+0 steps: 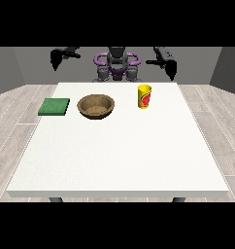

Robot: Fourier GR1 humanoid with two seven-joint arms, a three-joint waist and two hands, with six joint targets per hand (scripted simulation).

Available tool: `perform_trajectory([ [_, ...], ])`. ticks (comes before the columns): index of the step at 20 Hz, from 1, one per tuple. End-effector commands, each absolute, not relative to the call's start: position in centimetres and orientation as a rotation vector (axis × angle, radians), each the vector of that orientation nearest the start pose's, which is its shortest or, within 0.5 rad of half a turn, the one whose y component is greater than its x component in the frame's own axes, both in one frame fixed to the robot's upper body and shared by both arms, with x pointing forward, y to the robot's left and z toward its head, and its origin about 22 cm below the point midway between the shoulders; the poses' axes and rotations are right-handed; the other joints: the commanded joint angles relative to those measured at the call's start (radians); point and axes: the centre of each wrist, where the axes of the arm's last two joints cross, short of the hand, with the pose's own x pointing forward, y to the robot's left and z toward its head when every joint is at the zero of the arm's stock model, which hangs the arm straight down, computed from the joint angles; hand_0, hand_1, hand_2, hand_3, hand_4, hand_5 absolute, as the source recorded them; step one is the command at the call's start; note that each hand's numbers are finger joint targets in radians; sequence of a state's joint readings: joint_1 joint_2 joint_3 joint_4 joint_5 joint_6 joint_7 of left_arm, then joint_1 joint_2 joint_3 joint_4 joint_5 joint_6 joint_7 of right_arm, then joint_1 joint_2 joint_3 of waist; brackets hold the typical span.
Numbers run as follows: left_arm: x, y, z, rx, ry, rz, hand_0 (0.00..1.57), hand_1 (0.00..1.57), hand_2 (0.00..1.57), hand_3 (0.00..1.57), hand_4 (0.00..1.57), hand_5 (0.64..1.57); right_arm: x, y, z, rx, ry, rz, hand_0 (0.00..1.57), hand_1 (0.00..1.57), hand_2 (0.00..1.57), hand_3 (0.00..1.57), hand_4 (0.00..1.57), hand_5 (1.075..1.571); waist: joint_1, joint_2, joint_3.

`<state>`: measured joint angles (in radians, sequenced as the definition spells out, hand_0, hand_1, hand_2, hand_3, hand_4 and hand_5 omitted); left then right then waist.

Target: Pick the cup and pour the ball into the bowl, then pick the bowl and place it on the pad

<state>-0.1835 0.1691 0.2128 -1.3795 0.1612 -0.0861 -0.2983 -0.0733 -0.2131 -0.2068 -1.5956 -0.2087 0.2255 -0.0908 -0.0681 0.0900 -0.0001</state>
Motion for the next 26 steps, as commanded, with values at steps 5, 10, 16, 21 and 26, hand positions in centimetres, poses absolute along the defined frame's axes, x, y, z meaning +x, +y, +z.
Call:
perform_trajectory([
  [5, 29.3, 25.7, -4.2, 0.058, -1.905, 0.061, 0.0, 0.0, 0.0, 0.0, 0.0, 1.518, 26.8, -32.1, 4.9, 0.022, -1.839, 0.08, 0.0, 0.0, 0.0, 0.0, 0.0, 1.571, -0.021, 0.054, -0.0001],
  [10, 30.3, 28.4, -5.5, 0.154, -1.962, 0.123, 0.0, 0.0, 0.0, 0.0, 0.0, 1.517, 26.1, -35.4, 5.5, 0.107, -1.913, 0.119, 0.0, 0.0, 0.0, 0.0, 0.0, 1.57, -0.098, 0.145, -0.0002],
  [16, 32.4, 28.7, -6.6, 0.182, -1.967, 0.137, 0.0, 0.0, 0.0, 0.0, 0.0, 1.52, 26.6, -31.8, 4.3, 0.129, -1.928, 0.145, 0.0, 0.0, 0.0, 0.0, 0.0, 1.571, -0.103, 0.17, -0.0007],
  [21, 32.4, 28.4, -8.1, 0.192, -1.988, 0.097, 0.0, 0.0, 0.0, 0.0, 0.0, 1.521, 27.7, -32.7, 5.0, 0.103, -1.934, 0.122, 0.0, 0.0, 0.0, 0.0, 0.0, 1.571, -0.081, 0.181, -0.0007],
  [26, 32.8, 26.3, -8.8, 0.154, -1.973, 0.091, 0.0, 0.0, 0.0, 0.0, 0.0, 1.559, 28.4, -33.8, 5.0, 0.067, -1.923, 0.093, 0.0, 0.0, 0.0, 0.0, 0.0, 1.571, -0.065, 0.181, -0.0005],
])
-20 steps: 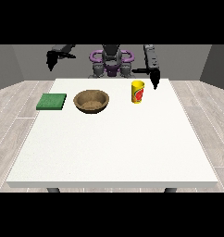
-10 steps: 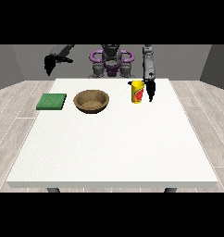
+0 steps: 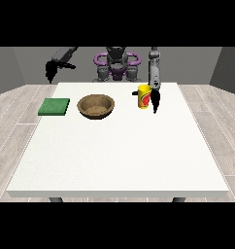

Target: Pick the cup and pour the ball into the bowl, then pick the bowl and place it on the pad

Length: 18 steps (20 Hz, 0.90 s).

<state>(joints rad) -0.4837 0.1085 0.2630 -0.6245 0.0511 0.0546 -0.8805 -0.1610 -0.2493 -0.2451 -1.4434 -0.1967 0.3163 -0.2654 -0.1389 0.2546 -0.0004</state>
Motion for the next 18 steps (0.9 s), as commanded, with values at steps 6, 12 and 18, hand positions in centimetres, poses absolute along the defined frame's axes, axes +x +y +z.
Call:
perform_trajectory([
  [6, 30.7, 24.4, -10.7, 0.461, -1.961, -0.151, 1.32, 1.32, 1.57, 1.57, 1.45, 1.245, 28.0, -35.4, 4.4, 0.081, -1.939, 0.106, 0.0, 0.0, 0.0, 0.0, 0.0, 1.57, -0.039, 0.019, 0.0004],
  [12, 30.5, 22.7, -10.8, 0.442, -1.863, -0.221, 1.32, 1.32, 1.57, 1.57, 1.5, 1.256, 27.0, -36.9, 2.4, 0.023, -1.791, 0.074, 0.0, 0.0, 0.0, 0.0, 0.0, 1.57, 0.011, -0.133, 0.0008],
  [18, 35.7, 33.4, -1.9, 0.827, -1.757, -0.504, 1.44, 1.44, 1.57, 1.57, 1.57, 1.321, 26.9, -37.8, 2.0, 0.022, -1.717, 0.081, 0.0, 0.0, 0.0, 0.0, 0.0, 1.569, 0.03, -0.232, 0.0042],
])
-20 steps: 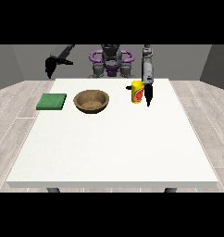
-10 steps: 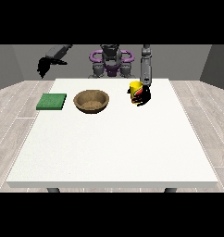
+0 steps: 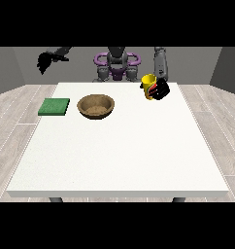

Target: Pick the cup and pour the ball into the bowl, then pick the bowl and place it on the pad

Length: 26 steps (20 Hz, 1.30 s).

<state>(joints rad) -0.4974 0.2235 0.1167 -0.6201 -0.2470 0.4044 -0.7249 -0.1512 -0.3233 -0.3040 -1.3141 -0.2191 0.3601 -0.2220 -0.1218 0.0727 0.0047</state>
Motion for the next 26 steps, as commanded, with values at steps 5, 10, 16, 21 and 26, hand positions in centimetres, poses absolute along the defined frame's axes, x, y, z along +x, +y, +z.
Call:
perform_trajectory([
  [5, 38.4, 32.3, 2.0, 0.928, -1.677, -0.623, 1.46, 1.46, 1.57, 1.57, 1.57, 1.294, 25.9, -39.8, 0.2, 0.012, -1.671, 0.047, 0.0, 0.0, 0.0, 0.0, 0.0, 1.568, 0.031, -0.07, -0.0028],
  [10, 40.3, 26.5, 2.9, 1.01, -1.65, -0.712, 1.49, 1.49, 1.57, 1.57, 1.53, 1.287, 26.3, -39.3, -1.0, 0.028, -1.685, 0.014, 0.0, 0.0, 0.0, 0.0, 0.0, 1.568, 0.021, -0.064, -0.0032],
  [16, 41.2, 21.4, 3.8, 1.089, -1.623, -0.761, 1.49, 1.49, 1.57, 1.57, 1.51, 1.267, 26.5, -41.1, -0.2, 0.036, -1.699, 0.022, 0.0, 0.0, 0.0, 0.0, 0.0, 1.569, 0.002, -0.069, -0.0035],
  [21, 42.4, 17.8, 5.7, 1.259, -1.538, -0.996, 1.54, 1.54, 1.57, 1.57, 1.57, 1.165, 25.9, -40.9, -1.8, 0.042, -1.612, 0.023, 0.0, 0.0, 0.0, 0.0, 0.0, 1.57, 0.01, -0.145, -0.0019],
  [26, 42.1, 13.3, 5.6, 1.419, -1.508, -1.253, 1.54, 1.54, 1.57, 1.57, 1.48, 1.334, 25.6, -41.9, -1.8, 0.072, -1.613, 0.018, 0.0, 0.0, 0.0, 0.0, 0.0, 1.571, -0.006, -0.157, -0.0022],
])
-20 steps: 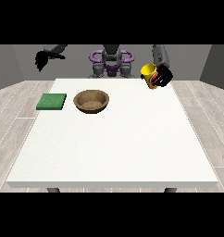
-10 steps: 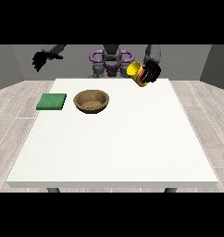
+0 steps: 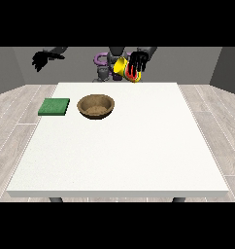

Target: Pick the cup and pour the ball into the bowl, then pick the bowl and place it on the pad

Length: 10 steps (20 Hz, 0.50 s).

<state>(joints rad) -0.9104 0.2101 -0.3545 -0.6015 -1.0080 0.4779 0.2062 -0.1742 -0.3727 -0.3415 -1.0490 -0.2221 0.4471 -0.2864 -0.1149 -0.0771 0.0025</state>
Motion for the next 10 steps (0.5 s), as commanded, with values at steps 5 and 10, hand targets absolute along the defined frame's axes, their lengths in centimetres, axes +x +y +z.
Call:
perform_trajectory([
  [5, 40.4, 7.3, 4.5, 1.497, -1.45, -1.616, 1.48, 1.48, 1.57, 1.57, 1.57, 1.098, 26.1, -41.8, -1.9, 0.047, -1.612, 0.036, 0.0, 0.0, 0.0, 0.0, 0.0, 1.571, -0.013, 0.003, 0.0003],
  [10, 40.2, 6.3, 3.9, 1.718, -1.296, -1.942, 1.53, 1.53, 1.57, 1.57, 1.56, 1.164, 26.7, -39.2, -3.1, 0.102, -1.602, 0.029, 0.0, 0.0, 0.0, 0.0, 0.0, 1.57, -0.032, -0.003, -0.0002],
])
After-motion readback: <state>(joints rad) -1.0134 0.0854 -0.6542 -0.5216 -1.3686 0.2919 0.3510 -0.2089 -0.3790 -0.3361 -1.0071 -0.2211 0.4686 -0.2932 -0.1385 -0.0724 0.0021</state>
